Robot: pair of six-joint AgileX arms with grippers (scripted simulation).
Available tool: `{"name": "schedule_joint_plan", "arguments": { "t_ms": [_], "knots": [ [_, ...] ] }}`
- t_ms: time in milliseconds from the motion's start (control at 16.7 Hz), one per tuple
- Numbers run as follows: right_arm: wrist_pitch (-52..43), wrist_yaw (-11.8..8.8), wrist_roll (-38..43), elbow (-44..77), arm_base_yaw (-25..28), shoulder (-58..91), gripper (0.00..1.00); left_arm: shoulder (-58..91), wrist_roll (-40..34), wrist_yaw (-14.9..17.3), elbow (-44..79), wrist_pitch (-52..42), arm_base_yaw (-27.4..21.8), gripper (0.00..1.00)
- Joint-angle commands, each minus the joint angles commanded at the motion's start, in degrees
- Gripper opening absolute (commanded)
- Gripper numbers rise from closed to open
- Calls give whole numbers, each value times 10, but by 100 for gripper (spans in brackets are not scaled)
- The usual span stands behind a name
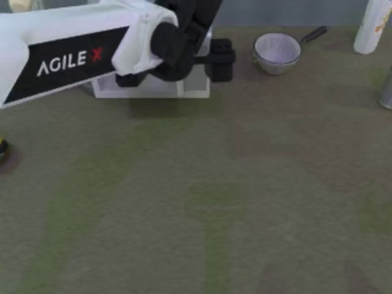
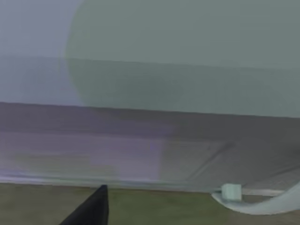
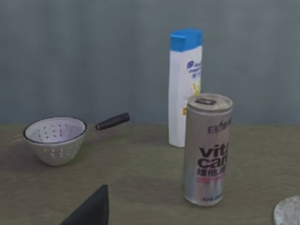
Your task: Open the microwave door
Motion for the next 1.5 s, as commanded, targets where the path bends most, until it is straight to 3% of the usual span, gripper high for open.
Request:
{"name": "schedule_joint_plan", "arguments": {
  "t_ms": [420,1200,1500],
  "knots": [
    [0,0,0,0,0,0,100,56,16,12,18,45,18,100],
    [0,0,0,0,0,0,100,56,16,12,18,45,18,2],
    [0,0,0,0,0,0,100,56,16,12,18,45,18,0]
  ]
}}
